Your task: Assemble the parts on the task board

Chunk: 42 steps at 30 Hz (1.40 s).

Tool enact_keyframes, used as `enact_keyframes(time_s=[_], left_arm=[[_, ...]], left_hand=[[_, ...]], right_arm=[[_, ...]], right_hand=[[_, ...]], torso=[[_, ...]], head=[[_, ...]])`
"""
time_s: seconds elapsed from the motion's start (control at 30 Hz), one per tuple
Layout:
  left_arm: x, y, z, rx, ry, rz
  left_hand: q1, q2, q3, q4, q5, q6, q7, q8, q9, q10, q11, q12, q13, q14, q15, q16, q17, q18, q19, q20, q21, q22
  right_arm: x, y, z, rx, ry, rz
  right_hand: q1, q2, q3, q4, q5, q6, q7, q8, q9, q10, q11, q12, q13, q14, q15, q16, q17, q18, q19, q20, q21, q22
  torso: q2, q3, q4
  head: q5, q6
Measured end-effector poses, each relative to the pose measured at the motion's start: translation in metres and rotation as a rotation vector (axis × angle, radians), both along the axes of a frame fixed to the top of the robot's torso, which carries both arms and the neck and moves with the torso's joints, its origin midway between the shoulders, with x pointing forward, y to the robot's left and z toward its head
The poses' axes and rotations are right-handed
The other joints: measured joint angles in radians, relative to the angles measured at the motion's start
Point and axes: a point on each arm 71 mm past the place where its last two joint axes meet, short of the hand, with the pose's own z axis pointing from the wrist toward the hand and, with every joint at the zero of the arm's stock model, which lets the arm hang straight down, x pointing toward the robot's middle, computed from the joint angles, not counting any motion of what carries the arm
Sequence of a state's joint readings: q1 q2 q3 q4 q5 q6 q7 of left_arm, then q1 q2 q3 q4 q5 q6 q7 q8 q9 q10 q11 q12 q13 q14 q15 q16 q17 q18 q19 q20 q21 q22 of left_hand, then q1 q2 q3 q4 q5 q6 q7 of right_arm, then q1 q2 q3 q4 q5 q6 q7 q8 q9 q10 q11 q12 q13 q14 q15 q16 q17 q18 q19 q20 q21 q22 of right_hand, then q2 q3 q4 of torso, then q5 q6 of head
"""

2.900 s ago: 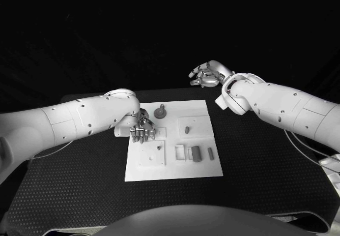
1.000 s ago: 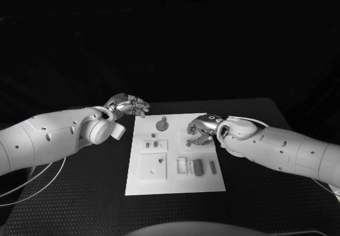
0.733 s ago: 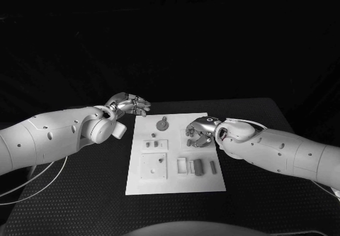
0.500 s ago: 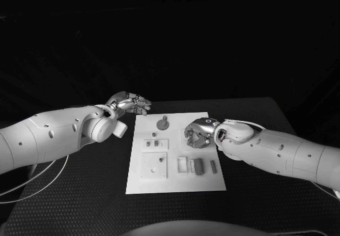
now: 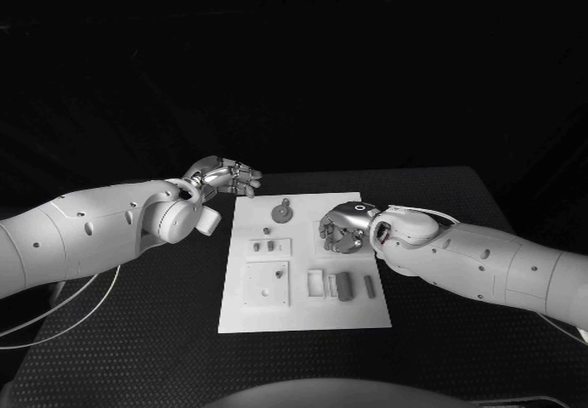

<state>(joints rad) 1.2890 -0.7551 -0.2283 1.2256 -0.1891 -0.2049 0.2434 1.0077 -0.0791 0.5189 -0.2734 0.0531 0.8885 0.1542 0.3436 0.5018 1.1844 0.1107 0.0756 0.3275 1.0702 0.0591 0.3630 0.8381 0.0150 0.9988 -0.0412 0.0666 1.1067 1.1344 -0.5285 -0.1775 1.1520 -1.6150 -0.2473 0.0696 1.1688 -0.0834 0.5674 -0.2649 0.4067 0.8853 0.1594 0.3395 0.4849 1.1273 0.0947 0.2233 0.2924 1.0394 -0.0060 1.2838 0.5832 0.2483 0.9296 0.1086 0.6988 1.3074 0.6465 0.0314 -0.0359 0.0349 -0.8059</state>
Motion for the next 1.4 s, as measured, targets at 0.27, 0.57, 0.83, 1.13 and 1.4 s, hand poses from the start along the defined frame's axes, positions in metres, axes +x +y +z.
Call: enact_keyframes(time_s=[0.27,0.57,0.83,1.13,1.4], left_arm=[[-0.0001,0.0001,-0.0003,-0.007,0.008,0.002],[-0.0002,0.0000,-0.0008,-0.010,0.015,0.002],[-0.0003,0.0002,-0.0011,-0.011,0.021,0.001],[-0.0004,0.0007,-0.0014,-0.010,0.025,0.002],[-0.0003,0.0008,-0.0016,-0.009,0.028,0.003]], left_hand=[[-0.008,0.001,-0.001,-0.001,0.000,0.000,0.000,0.000,0.000,0.000,0.000,0.000,-0.001,0.000,0.000,-0.004,-0.001,0.000,0.000,0.000,0.000,-0.004],[-0.008,0.001,-0.004,0.002,0.000,-0.003,0.004,0.000,0.000,0.000,0.000,0.000,-0.002,0.000,0.000,-0.004,-0.002,0.000,0.000,0.000,0.000,-0.006],[-0.012,-0.003,-0.004,0.002,0.000,-0.007,0.007,0.000,0.000,-0.004,0.004,0.000,-0.004,0.000,0.000,-0.008,-0.002,0.000,0.000,0.000,0.000,-0.008],[-0.012,-0.003,-0.007,0.004,0.000,-0.006,0.008,0.000,0.000,-0.004,0.004,0.000,-0.004,0.000,0.000,-0.008,-0.002,0.000,0.000,0.000,0.000,-0.009],[-0.016,0.001,-0.007,0.004,0.000,-0.006,0.008,0.000,-0.001,-0.004,0.004,0.000,-0.005,0.000,0.000,-0.008,-0.002,0.000,-0.004,0.004,0.000,-0.010]], right_arm=[[0.0013,-0.0001,-0.0005,-0.005,-0.008,-0.001],[0.0010,0.0014,-0.0013,-0.009,-0.017,0.001],[0.0013,0.0025,-0.0019,-0.016,-0.022,0.001],[0.0010,0.0038,-0.0022,-0.022,-0.025,0.003],[-0.0021,0.0053,-0.0027,-0.017,-0.027,-0.001]], right_hand=[[0.003,0.018,0.024,-0.016,0.000,0.030,-0.012,0.011,0.000,0.018,-0.004,0.005,0.016,0.005,-0.008,0.000,-0.002,0.000,0.004,-0.002,-0.004,0.000],[0.012,0.005,0.093,0.015,0.000,0.059,-0.020,0.015,-0.003,0.042,-0.016,0.004,0.040,0.018,-0.020,0.000,-0.004,0.000,0.019,-0.008,-0.008,0.001],[0.008,0.001,0.099,0.010,0.000,0.059,-0.020,0.015,-0.001,0.042,-0.017,0.008,0.045,0.020,-0.018,0.000,-0.004,0.000,0.019,-0.008,-0.008,0.001],[0.005,-0.001,0.110,-0.002,0.000,0.064,-0.023,0.015,-0.001,0.046,-0.016,0.009,0.048,0.021,-0.018,0.000,-0.004,0.000,0.019,-0.008,-0.008,0.001],[0.006,-0.001,0.114,-0.018,-0.001,0.106,-0.042,0.032,0.002,0.074,-0.020,0.020,0.052,0.036,-0.032,0.000,-0.002,0.000,0.035,-0.014,-0.003,0.000]], torso=[[0.000,0.0001,-0.0003],[0.000,0.0003,-0.0005],[0.000,0.0003,-0.0005],[0.000,0.0000,-0.0005],[0.000,0.0000,-0.0004]], head=[[-0.001,-0.003],[-0.003,-0.007],[-0.004,-0.010],[-0.004,-0.011],[-0.002,-0.011]])
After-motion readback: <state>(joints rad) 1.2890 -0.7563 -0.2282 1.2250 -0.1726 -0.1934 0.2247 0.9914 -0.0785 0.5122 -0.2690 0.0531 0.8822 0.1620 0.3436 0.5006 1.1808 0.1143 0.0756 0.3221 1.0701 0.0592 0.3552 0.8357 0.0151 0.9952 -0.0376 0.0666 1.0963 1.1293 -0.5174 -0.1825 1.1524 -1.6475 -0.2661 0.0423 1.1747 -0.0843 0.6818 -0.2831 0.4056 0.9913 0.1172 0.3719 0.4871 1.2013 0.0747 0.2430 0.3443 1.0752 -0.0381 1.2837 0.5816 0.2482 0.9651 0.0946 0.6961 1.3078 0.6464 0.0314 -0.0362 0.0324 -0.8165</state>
